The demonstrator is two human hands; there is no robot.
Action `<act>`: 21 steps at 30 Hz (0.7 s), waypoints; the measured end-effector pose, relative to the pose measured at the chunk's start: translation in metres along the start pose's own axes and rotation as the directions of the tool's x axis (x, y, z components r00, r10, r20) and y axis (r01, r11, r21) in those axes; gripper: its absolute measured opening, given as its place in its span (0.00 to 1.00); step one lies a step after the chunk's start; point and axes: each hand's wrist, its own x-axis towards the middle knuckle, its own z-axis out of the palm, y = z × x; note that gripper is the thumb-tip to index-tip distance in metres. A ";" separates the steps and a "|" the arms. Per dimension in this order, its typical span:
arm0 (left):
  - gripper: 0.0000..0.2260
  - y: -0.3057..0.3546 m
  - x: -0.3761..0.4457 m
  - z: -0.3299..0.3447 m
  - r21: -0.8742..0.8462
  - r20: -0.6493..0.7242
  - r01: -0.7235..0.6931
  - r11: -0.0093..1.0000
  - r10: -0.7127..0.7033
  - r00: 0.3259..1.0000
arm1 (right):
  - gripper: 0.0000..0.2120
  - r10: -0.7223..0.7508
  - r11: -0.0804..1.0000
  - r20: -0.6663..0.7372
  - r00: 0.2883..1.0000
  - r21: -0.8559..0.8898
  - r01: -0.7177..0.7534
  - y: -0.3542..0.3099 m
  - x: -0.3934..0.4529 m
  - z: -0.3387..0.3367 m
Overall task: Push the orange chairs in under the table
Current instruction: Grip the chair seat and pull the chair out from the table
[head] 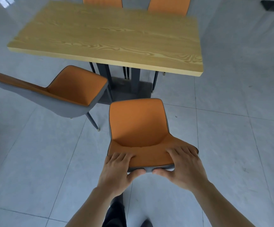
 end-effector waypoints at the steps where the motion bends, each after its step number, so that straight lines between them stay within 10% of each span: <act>1: 0.33 -0.002 0.006 -0.003 -0.002 -0.003 -0.004 1.000 0.004 1.000 | 0.46 0.000 1.000 -0.003 1.000 0.002 0.000 0.000 0.006 0.000; 21: 0.36 -0.058 0.173 -0.066 0.009 0.064 -0.092 0.996 0.091 0.994 | 0.45 0.105 0.994 -0.023 0.994 -0.033 -0.105 0.001 0.162 -0.009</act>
